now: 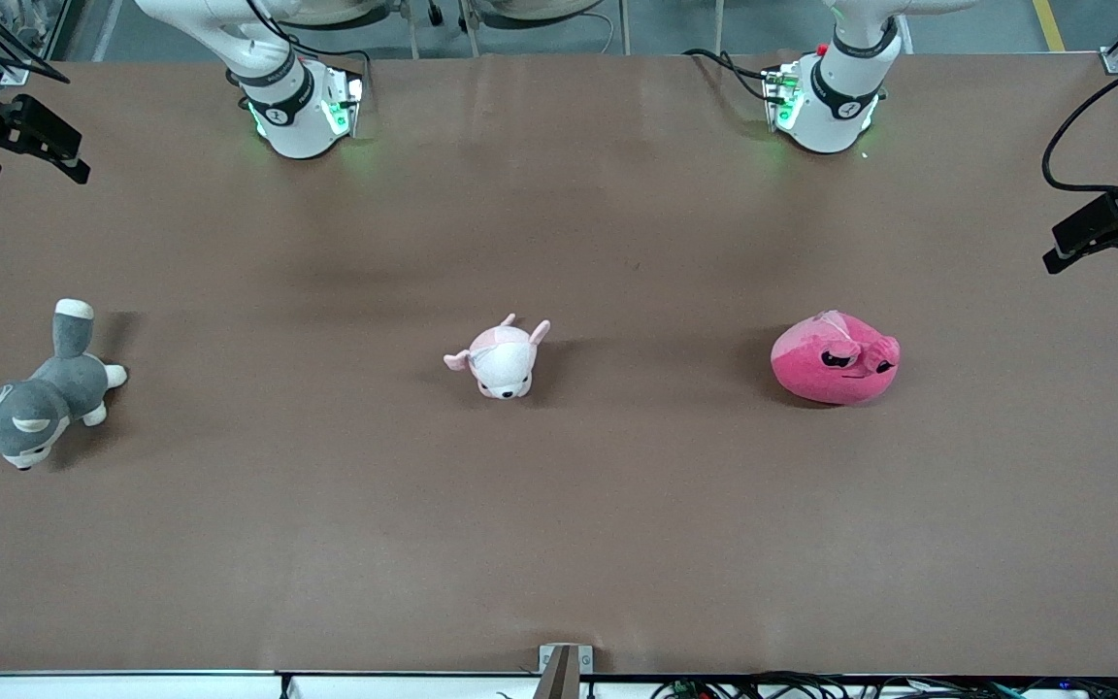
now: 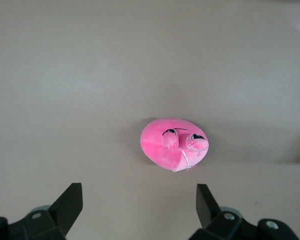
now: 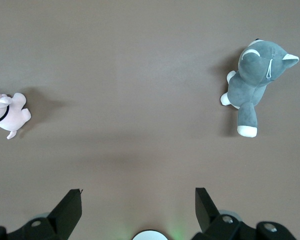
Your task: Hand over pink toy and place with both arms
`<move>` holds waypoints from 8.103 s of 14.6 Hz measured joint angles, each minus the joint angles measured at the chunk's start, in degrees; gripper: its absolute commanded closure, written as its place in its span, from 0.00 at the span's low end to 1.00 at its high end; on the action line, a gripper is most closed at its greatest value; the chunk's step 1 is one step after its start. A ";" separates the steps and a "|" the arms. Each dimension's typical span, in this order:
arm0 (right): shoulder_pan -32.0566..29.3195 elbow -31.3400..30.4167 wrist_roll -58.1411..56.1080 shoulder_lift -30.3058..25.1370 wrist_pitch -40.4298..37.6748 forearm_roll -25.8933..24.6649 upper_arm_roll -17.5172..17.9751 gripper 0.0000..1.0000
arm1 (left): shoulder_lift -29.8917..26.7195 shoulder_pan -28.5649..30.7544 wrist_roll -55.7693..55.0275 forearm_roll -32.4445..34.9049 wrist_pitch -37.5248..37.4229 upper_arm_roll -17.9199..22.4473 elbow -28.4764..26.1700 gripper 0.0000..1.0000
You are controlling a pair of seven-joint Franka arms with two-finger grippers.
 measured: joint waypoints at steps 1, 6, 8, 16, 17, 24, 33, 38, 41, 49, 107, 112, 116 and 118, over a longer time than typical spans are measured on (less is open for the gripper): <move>0.25 0.00 0.00 0.00 0.06 0.00 0.00 0.00 | 0.00 0.00 0.00 0.00 0.00 0.00 0.00 0.00; 0.47 0.00 0.00 0.00 0.31 0.00 -0.03 0.00 | 0.00 0.00 0.00 0.00 0.00 0.00 0.00 0.00; 0.47 0.01 0.00 0.00 0.31 0.00 -0.07 0.00 | 0.00 0.00 0.00 0.00 0.00 0.00 0.00 0.00; 0.48 0.33 0.00 0.00 0.36 0.00 -0.09 0.00 | 7.66 -1.10 -0.28 -0.17 -0.25 -0.46 -1.08 0.00; 0.48 0.35 0.00 0.00 0.37 0.00 -0.10 0.00 | 9.52 -1.45 -0.57 -0.20 -0.17 -0.51 -1.12 0.00; 0.48 0.40 0.00 0.00 0.40 0.00 -0.13 0.00 | 17.22 -2.02 -2.68 -1.15 8.07 -0.98 -6.63 0.00; 0.47 0.41 0.00 0.00 0.26 0.00 -0.42 0.00 | 17.25 -2.03 -7.24 -1.94 19.32 -3.21 -16.82 0.05; 0.47 0.41 0.00 0.00 0.26 0.00 -0.42 0.00 | 17.25 -1.97 -7.26 -1.94 22.42 -3.19 -20.08 0.33; 0.47 0.41 0.00 0.00 0.26 0.00 -0.42 0.00 | 17.24 -1.95 -7.27 -1.94 22.44 -3.18 -20.60 0.52; 0.47 1.20 0.01 0.48 0.38 0.00 -0.42 0.00 | 16.94 -1.98 -9.68 -1.95 21.63 -3.24 -21.27 0.96; 33.28 2.86 91.30 20.13 26.26 23.53 -0.36 1.00 | 20.18 -24.08 -57.44 -6.50 24.58 -25.16 10.15 0.00; 26.08 2.52 77.77 20.12 17.66 23.51 -1.35 1.00 | 19.23 -23.63 -57.34 -4.10 24.48 -24.17 11.41 0.00; 18.45 -2.06 64.46 19.70 15.04 23.22 -1.76 1.00 | 16.37 -20.46 -54.26 0.82 19.00 -24.01 11.78 0.00; 14.96 -5.82 58.31 19.54 15.14 22.49 -1.87 1.00 | 14.14 -16.92 -49.30 0.91 14.06 -23.95 11.88 0.00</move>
